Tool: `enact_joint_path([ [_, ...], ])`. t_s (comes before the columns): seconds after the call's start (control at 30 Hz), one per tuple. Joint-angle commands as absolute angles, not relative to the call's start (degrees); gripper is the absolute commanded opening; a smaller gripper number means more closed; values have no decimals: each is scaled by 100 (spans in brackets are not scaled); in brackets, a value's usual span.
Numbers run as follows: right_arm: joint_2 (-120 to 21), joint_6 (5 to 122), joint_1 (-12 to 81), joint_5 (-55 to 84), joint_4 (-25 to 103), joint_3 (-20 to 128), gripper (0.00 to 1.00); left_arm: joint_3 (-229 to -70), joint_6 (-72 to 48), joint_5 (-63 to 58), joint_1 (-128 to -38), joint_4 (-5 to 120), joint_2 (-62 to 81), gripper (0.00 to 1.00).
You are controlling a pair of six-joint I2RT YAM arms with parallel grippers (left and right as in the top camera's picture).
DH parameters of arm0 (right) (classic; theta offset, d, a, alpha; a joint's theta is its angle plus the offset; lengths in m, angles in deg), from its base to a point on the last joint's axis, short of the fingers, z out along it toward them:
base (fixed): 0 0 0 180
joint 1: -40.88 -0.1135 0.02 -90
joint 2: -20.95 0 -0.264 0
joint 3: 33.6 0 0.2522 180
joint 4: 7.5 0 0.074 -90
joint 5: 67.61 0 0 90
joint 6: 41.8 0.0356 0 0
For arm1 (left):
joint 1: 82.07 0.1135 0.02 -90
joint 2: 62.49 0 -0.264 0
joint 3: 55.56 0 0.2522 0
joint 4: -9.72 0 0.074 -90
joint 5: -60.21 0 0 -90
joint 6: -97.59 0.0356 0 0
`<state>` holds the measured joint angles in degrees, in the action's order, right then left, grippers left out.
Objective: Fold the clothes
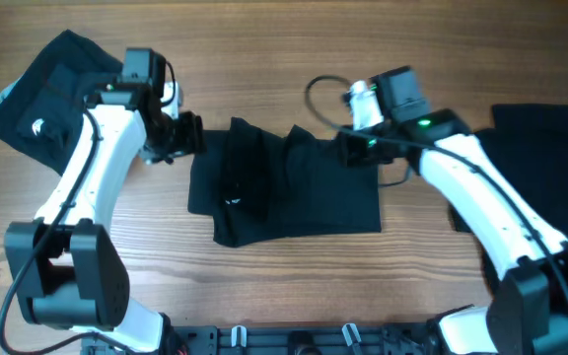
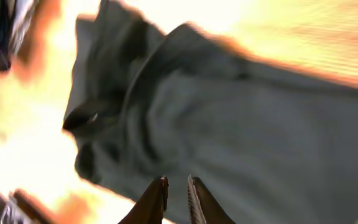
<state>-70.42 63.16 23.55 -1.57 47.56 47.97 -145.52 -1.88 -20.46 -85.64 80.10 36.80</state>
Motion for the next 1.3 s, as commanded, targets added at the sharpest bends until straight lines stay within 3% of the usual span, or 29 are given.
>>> enact_joint_path([
  [0.0, -6920, 6531, 2760, 179, 4876, 4808, 18, -13490, -188, -1032, -8516, 7110, 3682, 81],
  [0.23, -6920, 6474, 2856, 182, 5001, 4808, 17, -12642, 369, -492, -8608, 5787, 4399, 88],
  [0.43, -6920, 6469, 2856, 182, 4999, 4808, 17, -12640, 869, -1, -9008, 5792, 4834, 80],
  [0.47, -6920, 6469, 2856, 184, 4994, 4808, 17, -12640, 869, -1, -9078, 5792, 4917, 68],
  [0.57, -6920, 6469, 2856, 184, 4986, 4808, 17, -12642, 867, -3, -9095, 5814, 4965, 15],
  [0.6, -6920, 6472, 2856, 184, 4981, 4808, 17, -12644, 867, -5, -9080, 5844, 4952, 4],
  [0.73, -6920, 6456, 2858, 186, 4981, 4808, 17, -13011, 867, -9, -8809, 6555, 4694, 4],
  [0.93, -6920, 6323, 2858, 273, 4981, 4808, 17, -14806, 845, -197, -8455, 8152, 3883, 4],
  [1.27, -6951, 6369, 2856, 481, 5056, 4808, 20, -15337, -24, 137, -9696, 7903, 3573, 4],
])
